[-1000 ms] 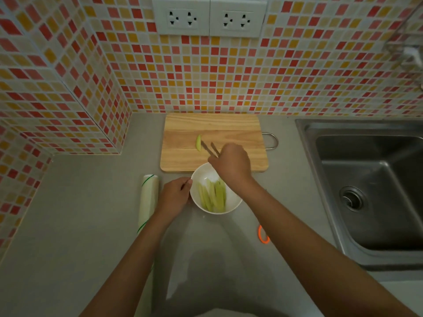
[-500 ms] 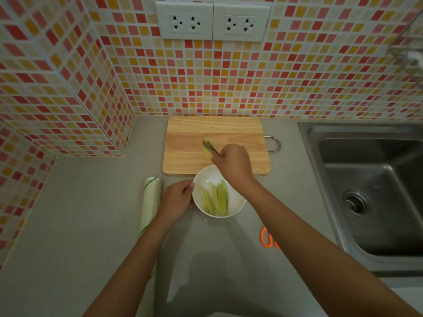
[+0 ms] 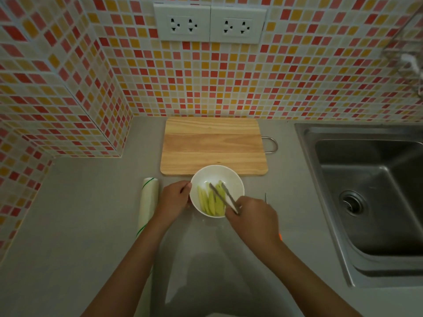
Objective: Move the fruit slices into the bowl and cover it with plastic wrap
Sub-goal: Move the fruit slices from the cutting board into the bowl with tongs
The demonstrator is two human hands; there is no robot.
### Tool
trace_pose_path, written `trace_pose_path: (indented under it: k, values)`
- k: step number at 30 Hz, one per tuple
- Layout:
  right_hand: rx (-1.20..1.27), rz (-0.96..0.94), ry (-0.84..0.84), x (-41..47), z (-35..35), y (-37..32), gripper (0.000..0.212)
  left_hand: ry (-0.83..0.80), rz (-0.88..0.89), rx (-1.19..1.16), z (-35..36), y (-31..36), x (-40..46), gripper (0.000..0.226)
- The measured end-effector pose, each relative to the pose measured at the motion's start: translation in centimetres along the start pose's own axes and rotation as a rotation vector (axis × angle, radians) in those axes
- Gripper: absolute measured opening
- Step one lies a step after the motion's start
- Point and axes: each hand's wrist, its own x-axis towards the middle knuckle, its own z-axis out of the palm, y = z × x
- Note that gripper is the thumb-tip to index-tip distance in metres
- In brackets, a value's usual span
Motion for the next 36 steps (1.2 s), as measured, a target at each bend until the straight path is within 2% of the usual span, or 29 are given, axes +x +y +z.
trace_pose_path:
  k: [3,5,10,16,23,28,32,36]
  values:
    - [0.181,0.106,0.152,3.0,-1.5,0.8,0.029,0.001,-0.006,-0.01,0.1,0.0,0.1,0.032]
    - [0.234,0.184,0.176,6.5,-1.9,1.5,0.029,0.006,0.001,-0.003,0.1,-0.1,0.0,0.032]
    - [0.113,0.253,0.154,15.2,-0.6,2.2,0.032,0.001,-0.001,-0.021,0.1,-0.1,0.0,0.032]
    - [-0.024,0.266,0.128,19.2,1.9,1.5,0.026,-0.008,0.01,-0.006,0.0,-0.2,0.3,0.032]
    - [-0.078,0.272,0.101,19.9,2.9,2.1,0.029,-0.016,0.016,0.001,0.0,-0.4,0.5,0.032]
    - [-0.041,0.256,0.127,18.8,1.9,2.2,0.045,-0.011,0.019,0.006,-0.1,-0.2,0.4,0.032]
    - [0.13,0.18,0.199,15.2,1.6,2.7,0.042,-0.001,0.029,-0.001,-0.2,-0.1,0.1,0.032]
    - [0.332,0.131,0.084,9.3,3.1,4.2,0.044,-0.012,0.021,-0.02,-0.3,-0.3,-0.3,0.03]
